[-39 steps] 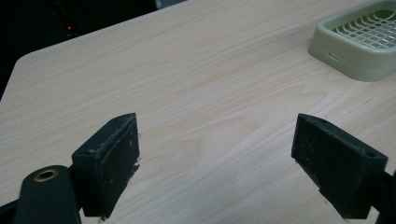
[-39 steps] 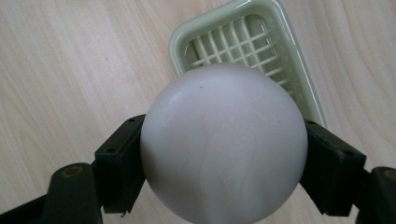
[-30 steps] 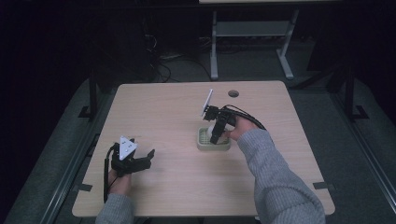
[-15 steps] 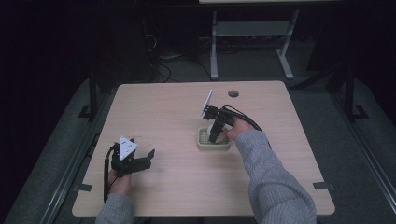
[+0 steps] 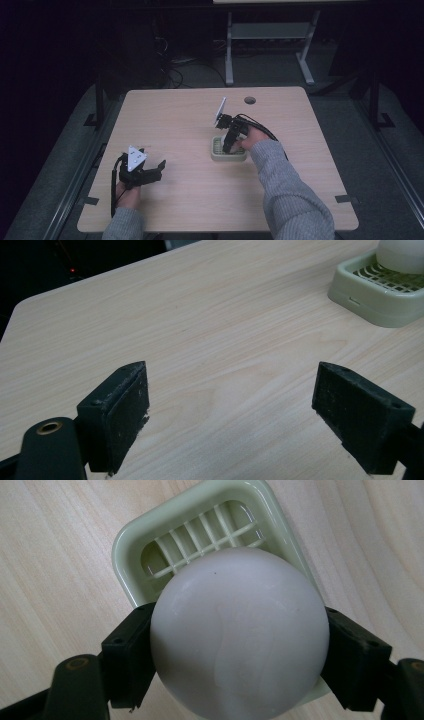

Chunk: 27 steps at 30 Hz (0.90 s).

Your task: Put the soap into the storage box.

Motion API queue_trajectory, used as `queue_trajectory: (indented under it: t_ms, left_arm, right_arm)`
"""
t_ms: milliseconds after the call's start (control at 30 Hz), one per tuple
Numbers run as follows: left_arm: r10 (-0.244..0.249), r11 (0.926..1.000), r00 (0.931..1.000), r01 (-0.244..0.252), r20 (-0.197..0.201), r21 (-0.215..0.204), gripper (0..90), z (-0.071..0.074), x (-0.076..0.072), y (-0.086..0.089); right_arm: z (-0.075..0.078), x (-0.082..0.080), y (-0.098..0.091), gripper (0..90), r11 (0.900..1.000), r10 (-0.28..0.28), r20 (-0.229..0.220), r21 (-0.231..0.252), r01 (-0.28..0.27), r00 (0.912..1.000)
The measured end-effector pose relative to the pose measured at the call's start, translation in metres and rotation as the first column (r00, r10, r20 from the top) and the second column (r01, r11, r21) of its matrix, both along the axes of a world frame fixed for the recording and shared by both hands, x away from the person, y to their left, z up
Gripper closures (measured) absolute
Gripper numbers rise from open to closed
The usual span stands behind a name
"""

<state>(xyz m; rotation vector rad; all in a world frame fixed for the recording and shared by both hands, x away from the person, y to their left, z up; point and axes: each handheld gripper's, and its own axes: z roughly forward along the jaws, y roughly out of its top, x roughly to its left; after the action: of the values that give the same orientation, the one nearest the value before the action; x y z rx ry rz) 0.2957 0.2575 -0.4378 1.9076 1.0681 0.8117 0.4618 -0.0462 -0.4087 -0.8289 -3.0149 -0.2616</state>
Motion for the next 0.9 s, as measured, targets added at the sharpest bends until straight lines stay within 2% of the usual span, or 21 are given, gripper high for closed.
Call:
queue_trajectory:
  t_ms: [900]
  left_arm:
    - [0.0,1.0,1.0,0.0,0.001,0.0,14.8,0.0004,-0.0001,0.0003]
  right_arm:
    - [-0.006,0.0029,0.0039,23.4,0.9997,-0.004,-0.009,-0.023,0.004,0.9999]
